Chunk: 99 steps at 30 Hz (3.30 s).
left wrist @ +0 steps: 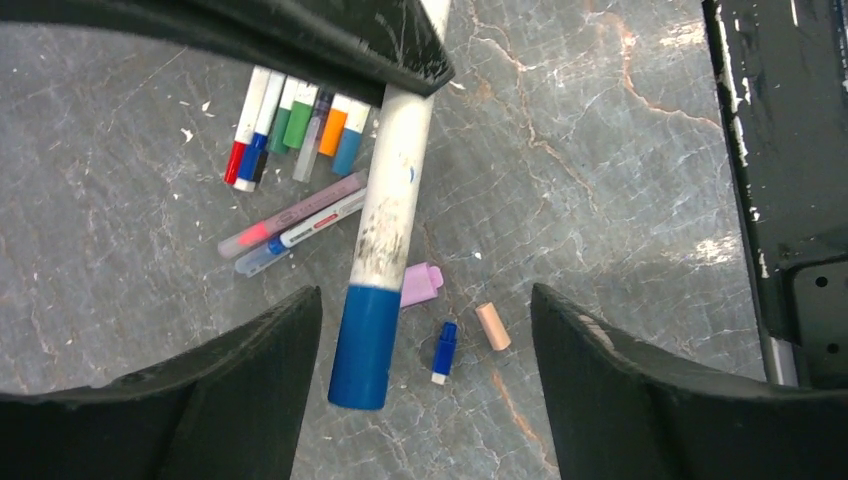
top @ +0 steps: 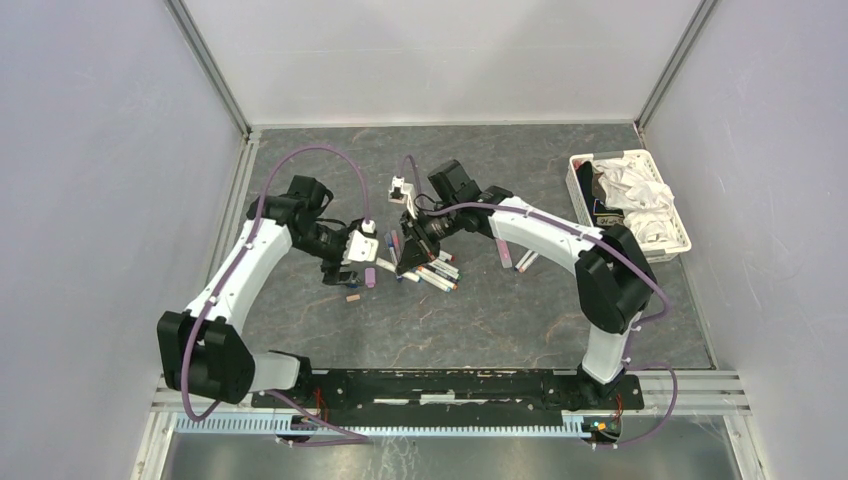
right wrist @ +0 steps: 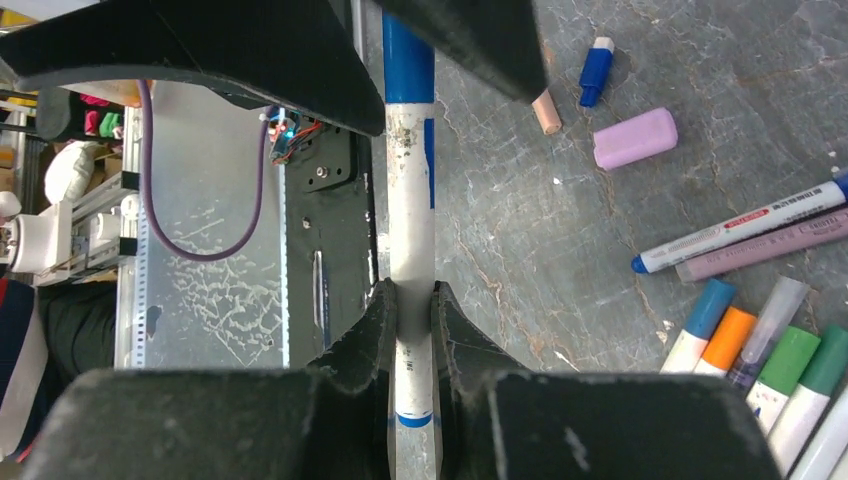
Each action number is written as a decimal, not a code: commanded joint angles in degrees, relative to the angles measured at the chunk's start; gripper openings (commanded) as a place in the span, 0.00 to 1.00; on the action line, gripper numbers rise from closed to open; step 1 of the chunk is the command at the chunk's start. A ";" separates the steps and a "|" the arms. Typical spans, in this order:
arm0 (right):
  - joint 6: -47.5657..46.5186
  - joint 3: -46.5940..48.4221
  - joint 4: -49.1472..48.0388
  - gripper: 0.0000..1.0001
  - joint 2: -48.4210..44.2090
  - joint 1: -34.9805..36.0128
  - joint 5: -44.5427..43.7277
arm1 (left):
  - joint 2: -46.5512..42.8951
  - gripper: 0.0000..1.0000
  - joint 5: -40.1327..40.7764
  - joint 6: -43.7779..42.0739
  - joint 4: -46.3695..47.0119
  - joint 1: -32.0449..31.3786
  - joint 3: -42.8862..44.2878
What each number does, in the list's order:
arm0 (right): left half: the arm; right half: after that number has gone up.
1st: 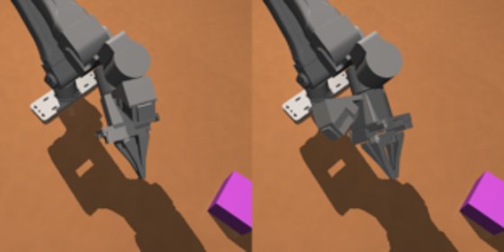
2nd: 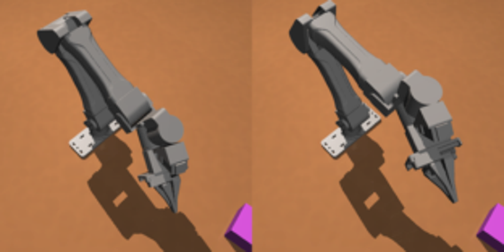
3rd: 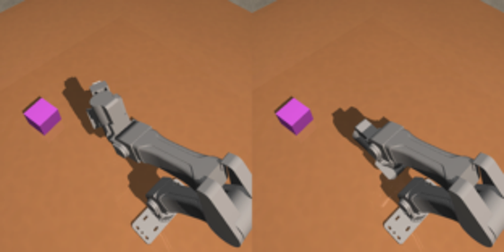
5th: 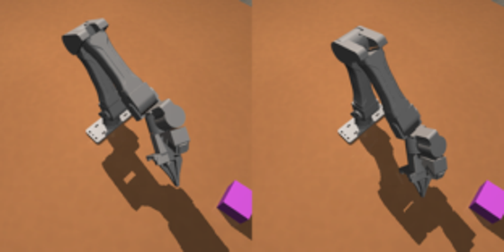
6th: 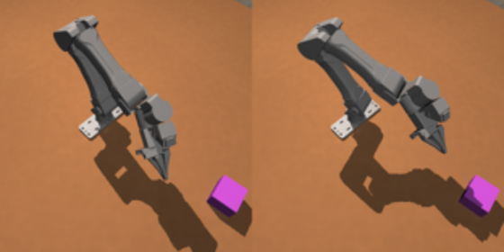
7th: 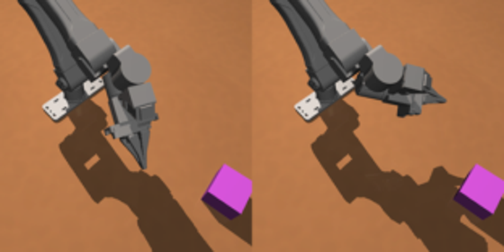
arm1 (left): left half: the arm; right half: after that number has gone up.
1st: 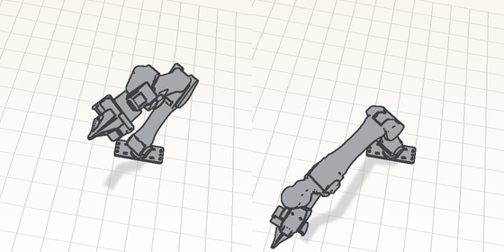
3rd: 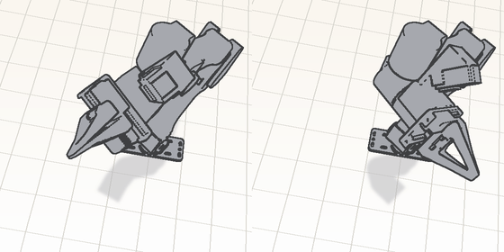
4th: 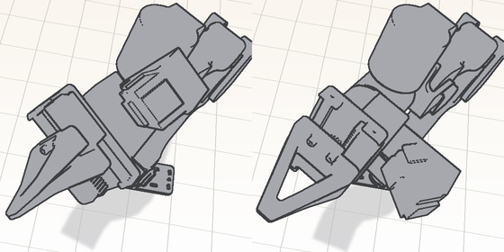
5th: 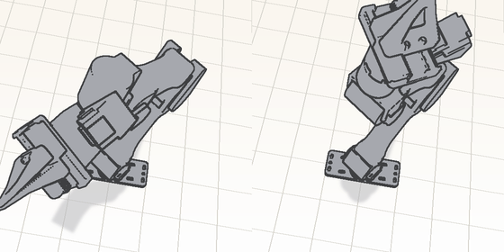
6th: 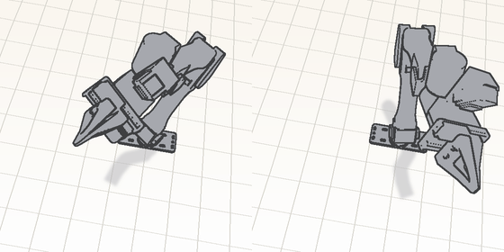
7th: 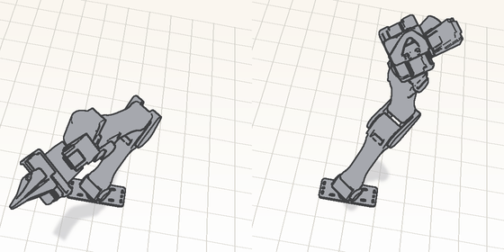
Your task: Open the pen caps
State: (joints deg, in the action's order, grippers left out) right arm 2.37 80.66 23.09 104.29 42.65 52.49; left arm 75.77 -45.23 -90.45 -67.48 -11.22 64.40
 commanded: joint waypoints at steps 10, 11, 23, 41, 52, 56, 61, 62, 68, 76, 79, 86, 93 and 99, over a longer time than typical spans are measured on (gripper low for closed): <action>1.19 3.95 0.74 0.00 3.62 0.31 4.40 | -2.72 0.35 3.10 -1.89 2.15 -2.52 -1.51; 1.51 4.04 0.41 0.01 3.80 0.39 4.82 | -2.74 0.30 3.05 -1.91 2.22 -2.69 -1.51; 15.92 4.05 -15.12 0.49 8.28 1.69 8.99 | -1.98 0.02 1.61 0.25 2.23 -3.19 -0.52; 4.74 -6.50 -5.41 0.00 2.26 0.29 4.33 | 5.02 0.02 8.18 -6.78 -2.97 7.54 7.02; 6.88 -16.47 -4.15 0.00 -7.21 -11.56 -10.29 | 4.08 0.02 5.13 -2.19 10.87 10.93 -1.82; 16.19 -21.06 -7.93 0.00 -13.16 -19.10 -29.19 | 6.35 0.02 5.20 5.80 18.14 9.73 -6.53; 23.08 -24.97 -10.27 0.00 -16.62 -22.45 -46.36 | 8.09 0.04 10.10 9.54 24.68 7.74 -12.01; 23.86 -25.35 -10.68 0.00 -16.83 -22.55 -49.16 | 8.47 0.04 11.20 10.21 25.82 7.39 -12.81; 26.13 -25.62 -12.45 0.00 -14.60 -22.51 -58.02 | 10.89 0.15 13.43 12.24 27.89 6.40 -14.19; 24.06 -19.22 -10.62 0.00 -7.62 -15.43 -59.05 | 13.23 0.30 13.44 13.28 28.17 4.43 -14.94; 24.14 -18.46 -10.41 0.00 -5.20 -13.83 -60.23 | 13.36 0.41 12.76 13.73 27.72 4.26 -14.39; 23.49 -19.08 -10.17 0.00 -4.09 -12.75 -63.02 | 12.80 0.74 9.59 15.12 22.21 4.52 -9.69; 23.30 -21.45 -9.77 0.00 -10.83 -15.48 -65.07 | 10.63 1.00 7.20 17.88 18.35 4.90 -3.89; 26.05 -26.69 -11.80 0.00 -13.96 -19.58 -67.97 | 9.39 1.00 5.24 18.98 15.26 5.16 -0.20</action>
State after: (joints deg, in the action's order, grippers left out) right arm 26.20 56.42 13.15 92.27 24.86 -10.92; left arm 87.55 -36.38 -74.74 -48.88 -6.44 61.12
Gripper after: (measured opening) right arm 0.197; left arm 0.995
